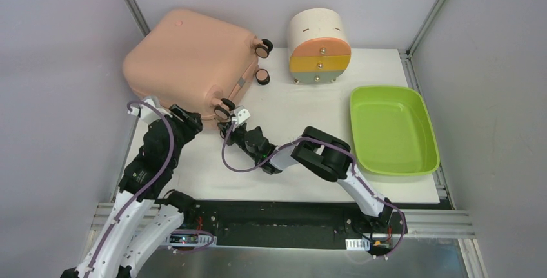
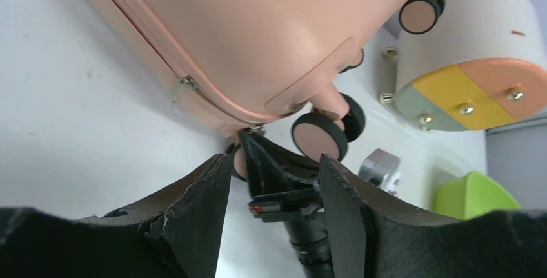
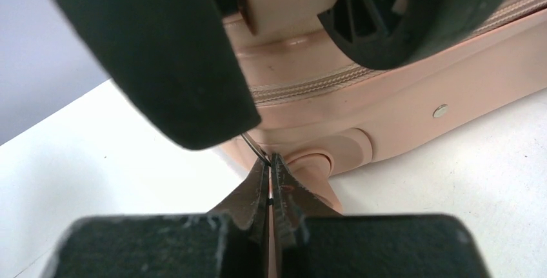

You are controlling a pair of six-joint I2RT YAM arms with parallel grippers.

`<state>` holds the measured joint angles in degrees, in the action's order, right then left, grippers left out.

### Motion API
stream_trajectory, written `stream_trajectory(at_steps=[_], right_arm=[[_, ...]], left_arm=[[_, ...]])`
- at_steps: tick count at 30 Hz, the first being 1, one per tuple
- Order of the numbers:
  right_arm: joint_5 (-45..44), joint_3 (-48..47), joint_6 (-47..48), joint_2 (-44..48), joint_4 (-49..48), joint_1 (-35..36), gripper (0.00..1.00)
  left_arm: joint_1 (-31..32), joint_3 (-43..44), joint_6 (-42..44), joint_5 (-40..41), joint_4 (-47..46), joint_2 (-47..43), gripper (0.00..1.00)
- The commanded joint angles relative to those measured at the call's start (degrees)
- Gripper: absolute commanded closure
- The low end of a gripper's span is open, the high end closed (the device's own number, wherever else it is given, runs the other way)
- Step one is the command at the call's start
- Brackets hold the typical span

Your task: Open, take out, and arrange the luggage

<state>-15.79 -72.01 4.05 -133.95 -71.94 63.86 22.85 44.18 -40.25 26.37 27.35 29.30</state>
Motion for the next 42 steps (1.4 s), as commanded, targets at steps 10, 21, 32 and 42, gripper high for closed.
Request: stream_trajectory(at_steps=[10,21,32,42], right_arm=[[7.85,-0.63,-2.44,2.57,-8.57,-1.85,0.86],[8.10,-4.15,-2.85,1.33,-8.57,-2.01,0.83],[-1.74,-6.01,-3.85,0.99,-8.57,-0.82,1.00],[-3.29,-0.35,-4.75,4.08,-8.57,-0.92,1.00]], left_arm=[[0.26,4.99,-22.02,-5.85,1.55,11.86,0.42],[0.27,4.72,-20.49,-0.79,3.00,10.55,0.43],[0.28,4.32,-19.14,2.04,4.15,9.08,0.44],[0.36,9.24,-25.09,1.24,8.81,12.71,0.40]])
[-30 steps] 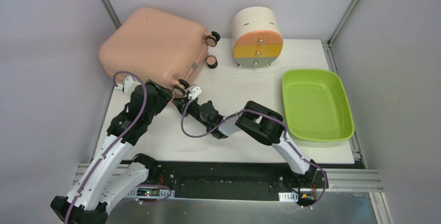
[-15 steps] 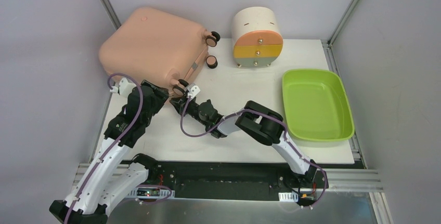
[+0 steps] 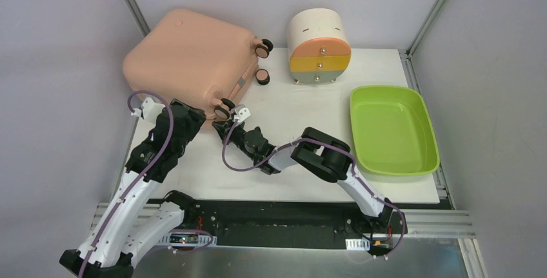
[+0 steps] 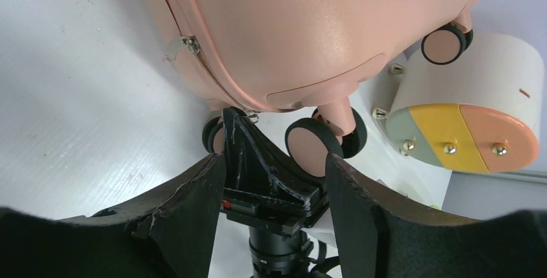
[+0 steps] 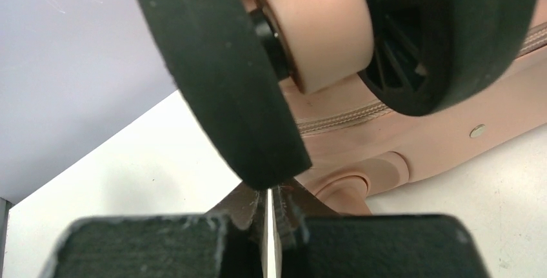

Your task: Open, take out, and arrange the luggage

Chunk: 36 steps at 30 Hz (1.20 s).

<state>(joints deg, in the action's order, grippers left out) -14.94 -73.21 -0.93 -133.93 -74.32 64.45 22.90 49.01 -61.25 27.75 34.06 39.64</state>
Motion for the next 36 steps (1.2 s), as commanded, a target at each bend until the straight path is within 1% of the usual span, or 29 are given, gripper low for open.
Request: stream_trajectory(at_steps=[1,6,11,17,22,32,36], right_arm=[[-3.32,1.14,0.52,4.25,-6.18,-1.53,1.00],[-1.18,2.15,0.56,5.14,-6.18,-1.82,1.00],[0.18,2.44,2.17,5.52,-6.18,-2.12,1.00],[0.94,2.55,2.16,5.22,-6.18,-2.22,1.00],[1.19,2.31,2.16,4.74,-6.18,-2.31,1.00],[1.63,2.58,1.37,4.48,-6.19,-2.85,1.00],[1.26,2.46,1.10,4.38,-6.18,-3.17,1.00]], left_arm=[[0.36,5.41,-5.65,-1.06,2.56,3.75,0.40],[1.42,9.69,-11.69,-2.73,5.11,9.56,0.38],[2.55,13.13,-15.00,-3.80,7.38,14.98,0.33],[3.13,15.96,-15.98,-3.15,7.66,20.58,0.30],[3.21,19.33,-16.48,-5.09,7.55,26.00,0.28],[3.25,20.02,-20.10,-6.82,7.60,31.64,0.32],[3.03,19.46,-22.27,-8.18,7.60,32.47,0.38]])
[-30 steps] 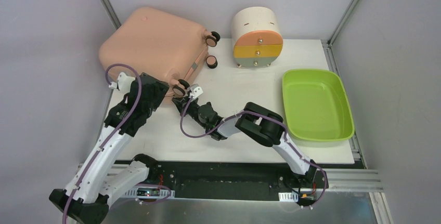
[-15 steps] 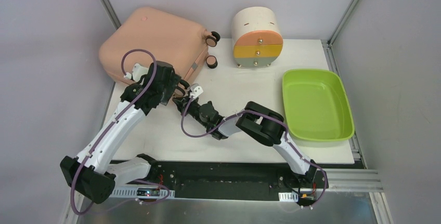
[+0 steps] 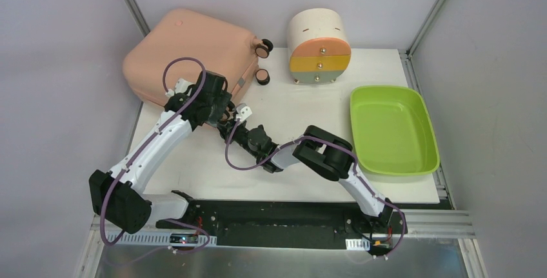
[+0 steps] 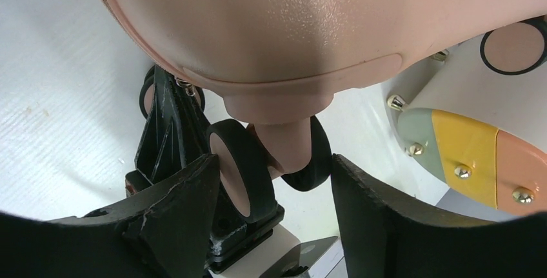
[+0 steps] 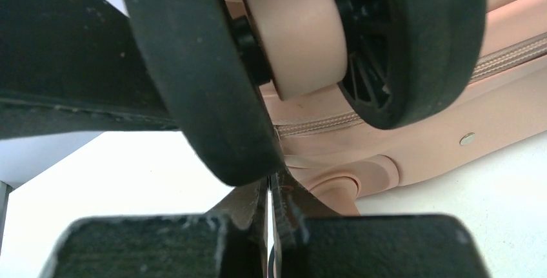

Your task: Open, take out, and arrange the luggage

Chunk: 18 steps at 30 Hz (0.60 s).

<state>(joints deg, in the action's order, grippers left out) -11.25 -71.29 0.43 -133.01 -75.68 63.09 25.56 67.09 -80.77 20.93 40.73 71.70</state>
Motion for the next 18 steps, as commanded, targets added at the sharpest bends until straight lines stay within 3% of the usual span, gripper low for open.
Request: stream_trajectory(at_steps=[1,5,8,11,15,18], right_arm=[[-2.49,0.53,-0.25,3.50,-4.83,-1.83,1.00],[-2.12,0.22,-0.25,3.46,-4.83,-1.73,1.00],[-2.17,0.12,-0.25,3.22,-4.83,-1.66,1.00],[-2.41,0.03,-0.25,3.04,-4.83,-1.55,1.00],[-2.75,0.28,-0.25,3.01,-4.83,-1.37,1.00],[-2.75,0.27,-0.25,3.06,-4.83,-1.34,1.00]], left_arm=[[0.37,1.44,-2.78,-1.37,0.97,0.44,0.39],[0.29,1.21,-2.81,-1.47,1.01,0.38,0.48],[0.03,1.08,-2.57,-1.57,1.11,0.57,0.33],[-0.60,0.98,-2.53,-1.91,1.11,1.72,0.27],[-1.56,0.61,-3.94,-4.21,1.27,2.88,0.29],[-1.60,1.15,-3.44,-4.79,1.28,3.72,0.39]])
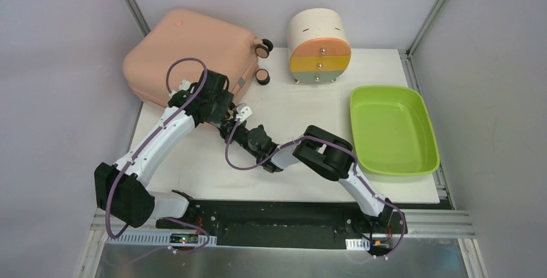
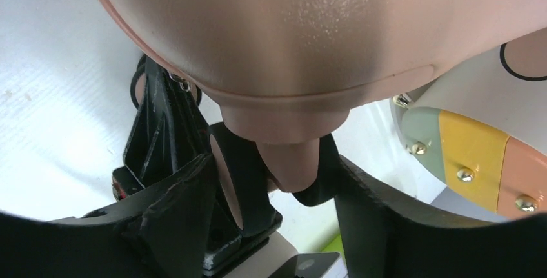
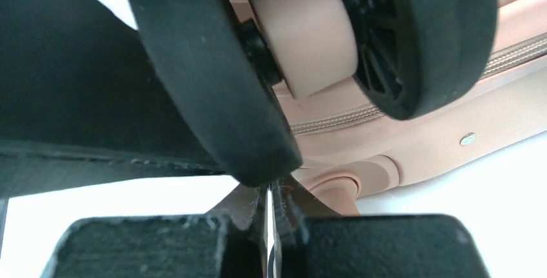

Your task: Open, take out, and arrange the luggage

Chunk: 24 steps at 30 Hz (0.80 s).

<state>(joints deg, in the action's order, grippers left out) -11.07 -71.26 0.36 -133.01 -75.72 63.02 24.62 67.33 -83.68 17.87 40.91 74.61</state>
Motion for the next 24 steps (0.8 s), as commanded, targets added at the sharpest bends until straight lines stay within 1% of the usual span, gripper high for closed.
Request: stream_trajectory(at_steps=[1,2,3,6,8,11,18,24], right_arm=[[-3.03,0.30,-0.17,3.03,-4.78,-1.22,1.00],[-3.11,0.30,-0.17,3.02,-4.78,-1.21,1.00],[-3.63,0.26,-0.16,3.10,-4.78,-1.15,1.00],[-8.14,0.73,-2.31,3.72,-4.79,-1.38,1.00],[-9.96,1.35,-3.57,4.40,-4.78,-1.81,1.00],[-8.38,2.18,-3.29,5.45,-4.78,-2.59,1.00],[-9.32,5.07,-1.76,8.00,-4.78,-3.86,1.00],[-9.34,7.38,-0.67,10.02,-4.79,-6.31,1.00]], left_arm=[[-0.63,1.48,0.62,-2.04,1.11,1.02,0.47],[-0.63,2.00,1.33,-2.17,1.31,1.13,0.57],[-0.67,2.17,1.67,-2.25,1.63,0.86,0.70],[-0.64,1.75,2.24,-1.53,2.89,-1.21,1.00],[-0.63,0.78,2.31,-0.54,4.03,-3.36,1.00],[-0.63,-0.75,2.15,1.05,6.46,-5.81,1.00],[-0.63,-1.78,2.59,2.04,10.70,-8.89,1.00],[-0.63,-3.85,2.45,6.13,16.76,-11.77,1.00]])
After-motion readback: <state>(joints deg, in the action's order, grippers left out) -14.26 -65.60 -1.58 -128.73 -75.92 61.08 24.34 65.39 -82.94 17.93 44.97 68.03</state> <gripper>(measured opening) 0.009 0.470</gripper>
